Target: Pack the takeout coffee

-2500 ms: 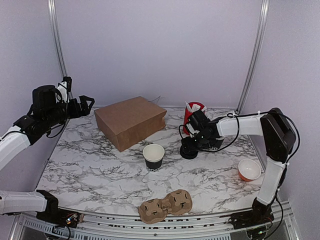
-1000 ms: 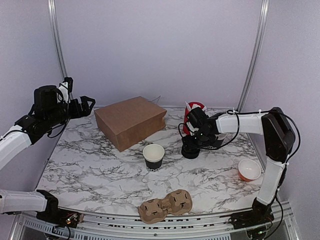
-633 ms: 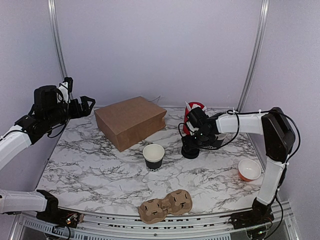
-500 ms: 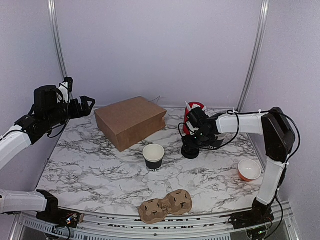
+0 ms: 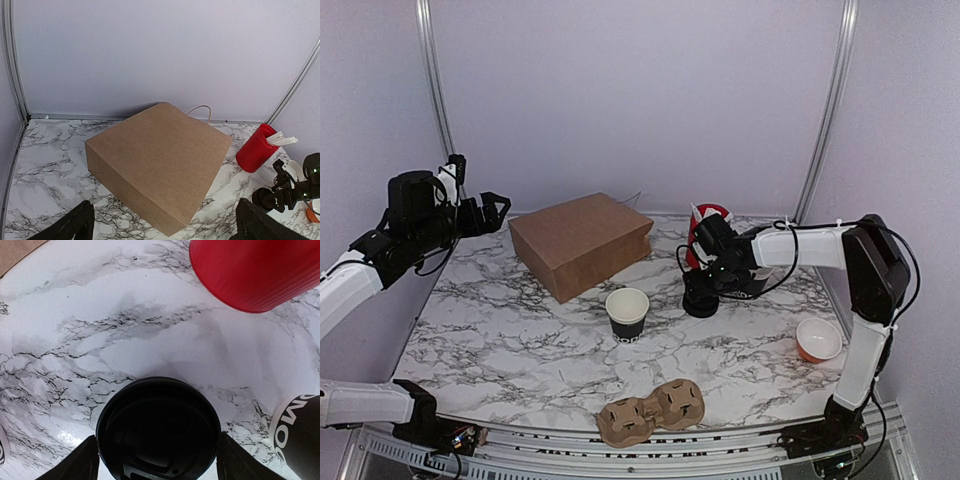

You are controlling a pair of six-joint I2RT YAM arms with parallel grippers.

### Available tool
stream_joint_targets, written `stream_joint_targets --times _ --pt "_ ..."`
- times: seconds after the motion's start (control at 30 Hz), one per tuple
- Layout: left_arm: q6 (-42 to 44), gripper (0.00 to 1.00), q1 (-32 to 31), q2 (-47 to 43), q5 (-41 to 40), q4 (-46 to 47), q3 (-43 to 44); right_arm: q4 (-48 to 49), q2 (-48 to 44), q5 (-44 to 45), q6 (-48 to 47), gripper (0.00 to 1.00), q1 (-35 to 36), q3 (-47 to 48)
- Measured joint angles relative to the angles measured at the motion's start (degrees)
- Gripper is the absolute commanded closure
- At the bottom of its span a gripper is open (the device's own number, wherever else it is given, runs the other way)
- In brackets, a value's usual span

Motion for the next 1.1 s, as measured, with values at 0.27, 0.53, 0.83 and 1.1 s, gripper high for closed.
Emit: stream_joint_targets --times 0.27,0.53,0.83,1.1 --pt "0.0 0.01 0.0 0.0 0.0 0.02 0.0 0.61 0.11 -0.02 0.24 0.21 -0.09 -0.59" --pt "0.0 0.01 0.0 0.0 0.0 0.0 0.0 1.11 0.13 -0.07 1.05 0.24 -0.09 -1.92" --pt "0.0 0.01 0.0 0.0 0.0 0.02 0.0 1.51 0.13 -0.17 1.53 0.3 -0.09 -2.08" --pt "0.0 0.01 0.0 0.0 0.0 0.02 -0.02 1.42 -0.92 -0.02 1.7 0.3 -0.09 -2.08"
